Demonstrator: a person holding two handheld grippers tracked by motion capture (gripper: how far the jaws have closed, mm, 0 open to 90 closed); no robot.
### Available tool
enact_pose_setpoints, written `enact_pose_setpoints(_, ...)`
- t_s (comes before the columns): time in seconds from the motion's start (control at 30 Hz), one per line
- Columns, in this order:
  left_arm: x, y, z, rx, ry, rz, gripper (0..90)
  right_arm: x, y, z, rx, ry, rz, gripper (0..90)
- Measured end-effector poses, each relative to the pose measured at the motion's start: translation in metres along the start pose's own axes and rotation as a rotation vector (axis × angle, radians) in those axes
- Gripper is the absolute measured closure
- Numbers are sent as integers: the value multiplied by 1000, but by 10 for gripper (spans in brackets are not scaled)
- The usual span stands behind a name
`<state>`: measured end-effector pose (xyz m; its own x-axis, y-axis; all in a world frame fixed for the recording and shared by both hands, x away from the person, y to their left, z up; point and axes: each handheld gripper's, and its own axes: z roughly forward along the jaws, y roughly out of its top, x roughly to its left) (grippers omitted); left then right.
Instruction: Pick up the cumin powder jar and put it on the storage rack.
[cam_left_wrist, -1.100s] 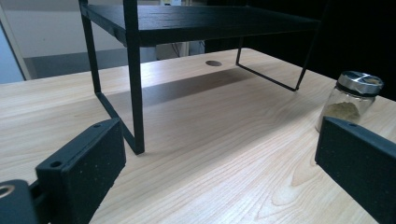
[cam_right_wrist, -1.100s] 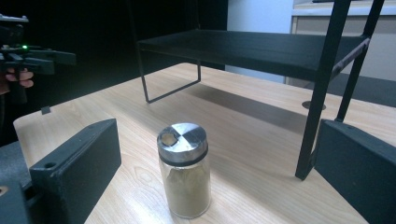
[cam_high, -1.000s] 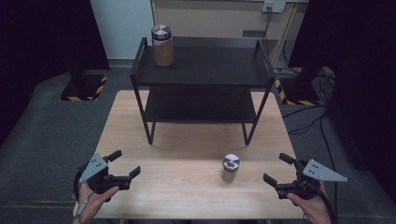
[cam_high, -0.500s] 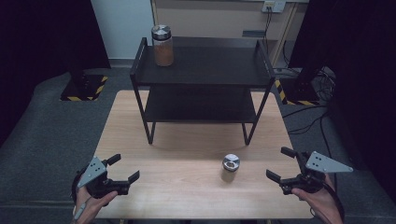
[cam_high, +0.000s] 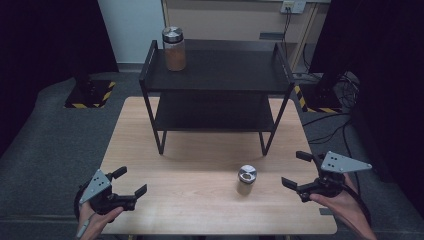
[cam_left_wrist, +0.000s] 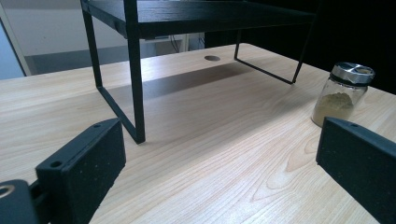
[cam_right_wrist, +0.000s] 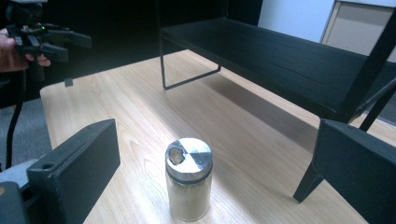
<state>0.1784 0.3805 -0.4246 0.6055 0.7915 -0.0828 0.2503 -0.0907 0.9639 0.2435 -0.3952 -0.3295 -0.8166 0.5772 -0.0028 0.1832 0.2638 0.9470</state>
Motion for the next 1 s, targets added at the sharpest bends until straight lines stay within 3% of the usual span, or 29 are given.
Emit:
enact_pose_setpoints(0.6, 1, -1, -4, -3, -3, 17, 4, -10, 25, 31, 106, 49, -32, 17)
enact_pose_setpoints(1.0, 0, -1, -3, 5, -10, 19, 5, -19, 22, 64, 185, 114, -39, 20)
